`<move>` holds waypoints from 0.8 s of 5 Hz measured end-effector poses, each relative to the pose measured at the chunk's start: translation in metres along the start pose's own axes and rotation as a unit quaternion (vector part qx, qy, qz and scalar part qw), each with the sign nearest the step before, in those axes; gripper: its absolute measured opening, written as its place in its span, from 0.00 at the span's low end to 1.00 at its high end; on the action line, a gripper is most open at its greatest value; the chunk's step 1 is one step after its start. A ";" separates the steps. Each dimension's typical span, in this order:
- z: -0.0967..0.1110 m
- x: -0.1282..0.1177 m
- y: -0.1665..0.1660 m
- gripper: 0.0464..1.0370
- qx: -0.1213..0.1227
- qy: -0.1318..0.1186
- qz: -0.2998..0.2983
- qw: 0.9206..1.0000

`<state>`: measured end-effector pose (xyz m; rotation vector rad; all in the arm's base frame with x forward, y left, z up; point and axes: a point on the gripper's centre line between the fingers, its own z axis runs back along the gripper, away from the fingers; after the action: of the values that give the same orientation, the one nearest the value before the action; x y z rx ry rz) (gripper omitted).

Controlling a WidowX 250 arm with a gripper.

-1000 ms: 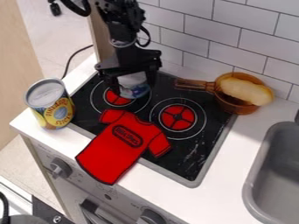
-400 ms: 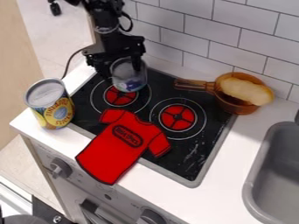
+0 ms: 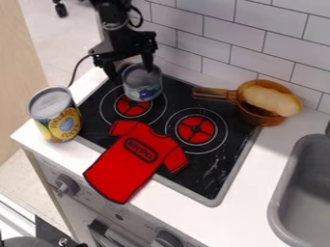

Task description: Put the small can in the right burner to the top side of the left burner

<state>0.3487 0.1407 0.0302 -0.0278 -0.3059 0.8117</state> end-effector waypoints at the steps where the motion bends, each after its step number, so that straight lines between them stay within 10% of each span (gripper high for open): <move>1: 0.024 -0.003 0.002 0.96 -0.022 0.009 -0.001 1.000; 3: 0.042 -0.033 0.002 0.96 -0.019 0.058 -0.050 0.997; 4: 0.051 -0.076 -0.011 0.96 -0.036 0.115 -0.162 0.979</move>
<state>0.2932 0.0735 0.0612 -0.1357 -0.1158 0.4674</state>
